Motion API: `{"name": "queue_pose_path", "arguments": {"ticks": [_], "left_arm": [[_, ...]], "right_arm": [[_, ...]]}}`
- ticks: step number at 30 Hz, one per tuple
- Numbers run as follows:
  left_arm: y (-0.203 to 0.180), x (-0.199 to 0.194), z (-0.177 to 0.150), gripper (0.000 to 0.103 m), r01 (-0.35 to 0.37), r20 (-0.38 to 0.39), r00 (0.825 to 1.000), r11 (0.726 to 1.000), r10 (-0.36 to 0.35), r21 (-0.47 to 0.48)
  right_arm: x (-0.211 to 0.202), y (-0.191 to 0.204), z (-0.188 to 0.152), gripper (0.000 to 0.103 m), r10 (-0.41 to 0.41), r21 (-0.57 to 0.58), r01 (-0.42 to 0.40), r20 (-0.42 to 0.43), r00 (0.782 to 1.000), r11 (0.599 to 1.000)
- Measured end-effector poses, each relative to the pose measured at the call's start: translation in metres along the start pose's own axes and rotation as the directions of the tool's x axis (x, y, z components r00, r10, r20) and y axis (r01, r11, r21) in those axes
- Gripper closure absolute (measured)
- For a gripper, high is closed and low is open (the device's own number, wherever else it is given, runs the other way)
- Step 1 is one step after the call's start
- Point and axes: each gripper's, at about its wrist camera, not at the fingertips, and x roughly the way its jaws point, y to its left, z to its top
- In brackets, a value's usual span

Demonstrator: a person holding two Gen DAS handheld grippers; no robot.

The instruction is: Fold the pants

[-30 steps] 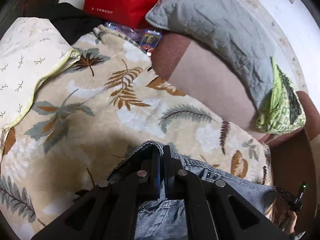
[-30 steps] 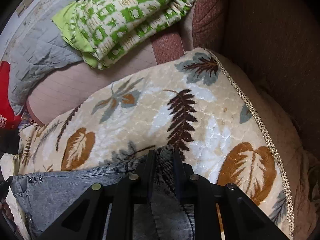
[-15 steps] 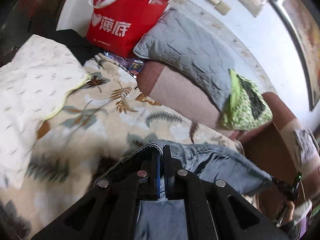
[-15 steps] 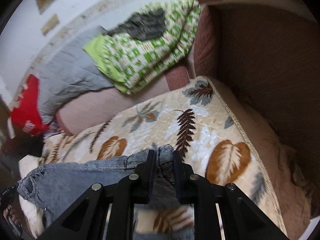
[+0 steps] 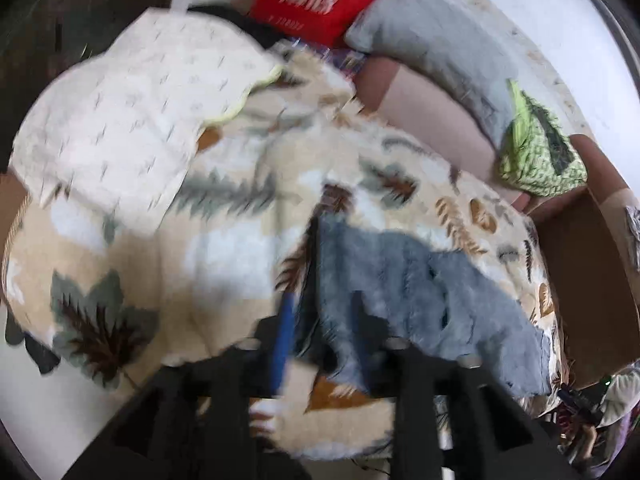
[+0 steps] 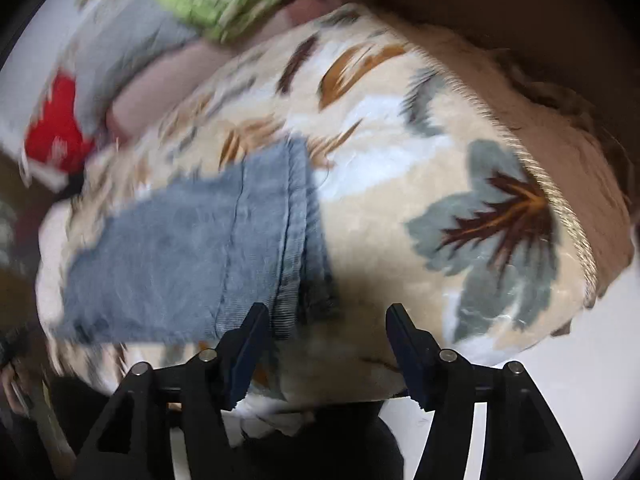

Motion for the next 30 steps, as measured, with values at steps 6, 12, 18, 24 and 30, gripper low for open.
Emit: {"name": "queue_pose_path", "arguments": {"ticks": [6,12,18,24,30], "left_arm": [[-0.086,0.027,-0.003,0.047,0.071,-0.008,0.997,0.982,-0.071,0.177],[-0.112,0.102,-0.034,0.048,-0.061,-0.108,0.99,0.956,0.096,0.288],[-0.079,0.125,-0.041,0.044,-0.1,-0.145,0.98,0.967,0.137,0.235],[-0.078,0.126,-0.037,0.044,-0.1,-0.148,0.979,0.963,0.14,0.25],[-0.074,0.117,-0.037,0.044,-0.087,-0.142,0.983,0.973,0.119,0.211]], "right_arm": [[0.005,0.025,0.043,0.037,0.039,0.039,-0.041,0.045,0.998,0.998],[0.072,0.041,0.087,0.042,-0.057,0.038,0.059,-0.06,0.997,0.997],[0.092,0.081,0.091,0.084,-0.26,-0.2,0.247,-0.042,0.965,0.948],[0.09,0.075,0.093,0.082,-0.359,-0.177,0.351,-0.011,0.933,0.919],[0.027,0.128,0.033,0.035,0.034,-0.186,-0.04,-0.036,0.999,0.982]]}}
